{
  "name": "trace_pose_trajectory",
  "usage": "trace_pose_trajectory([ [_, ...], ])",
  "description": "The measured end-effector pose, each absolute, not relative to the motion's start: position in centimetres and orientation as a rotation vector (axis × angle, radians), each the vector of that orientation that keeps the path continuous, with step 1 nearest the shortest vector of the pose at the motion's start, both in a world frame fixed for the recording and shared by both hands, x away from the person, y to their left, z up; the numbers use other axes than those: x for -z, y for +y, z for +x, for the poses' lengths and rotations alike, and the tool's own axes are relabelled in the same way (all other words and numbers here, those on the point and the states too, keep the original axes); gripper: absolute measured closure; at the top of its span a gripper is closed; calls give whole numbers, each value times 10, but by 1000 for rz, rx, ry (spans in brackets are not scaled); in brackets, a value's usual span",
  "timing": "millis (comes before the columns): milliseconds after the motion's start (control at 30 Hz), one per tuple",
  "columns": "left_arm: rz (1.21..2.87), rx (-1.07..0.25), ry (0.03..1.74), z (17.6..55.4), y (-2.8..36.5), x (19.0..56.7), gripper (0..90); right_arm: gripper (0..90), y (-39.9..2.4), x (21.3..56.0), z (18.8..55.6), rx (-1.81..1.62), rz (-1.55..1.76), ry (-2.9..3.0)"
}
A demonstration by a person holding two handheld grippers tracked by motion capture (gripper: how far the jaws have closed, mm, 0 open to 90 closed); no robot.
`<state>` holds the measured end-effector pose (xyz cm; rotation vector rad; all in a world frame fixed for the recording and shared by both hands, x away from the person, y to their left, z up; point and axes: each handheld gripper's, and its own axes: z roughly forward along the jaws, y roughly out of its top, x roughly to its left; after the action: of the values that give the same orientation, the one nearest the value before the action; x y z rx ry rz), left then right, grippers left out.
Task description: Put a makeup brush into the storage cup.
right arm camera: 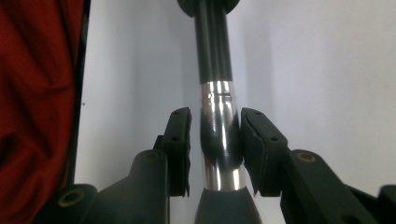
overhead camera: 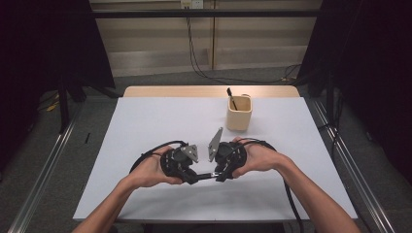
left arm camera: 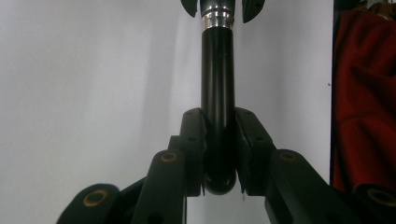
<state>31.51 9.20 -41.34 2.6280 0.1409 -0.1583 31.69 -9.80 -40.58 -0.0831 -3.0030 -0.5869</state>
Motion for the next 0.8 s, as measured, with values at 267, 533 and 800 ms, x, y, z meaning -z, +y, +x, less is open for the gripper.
trace_pose_trajectory([
  [267, 2611, 150, 166, 315, 94, 417, 749, 396, -103, 404, 318, 648, -157, -3021],
  [533, 2596, 139, 205, 316, 105, 418, 749, 248, -111, 402, 318, 720, -223, -3032],
  [800, 2531, 95, 288, 316, 121, 417, 748, 126, -125, 403, 319, 811, -336, -3029],
])
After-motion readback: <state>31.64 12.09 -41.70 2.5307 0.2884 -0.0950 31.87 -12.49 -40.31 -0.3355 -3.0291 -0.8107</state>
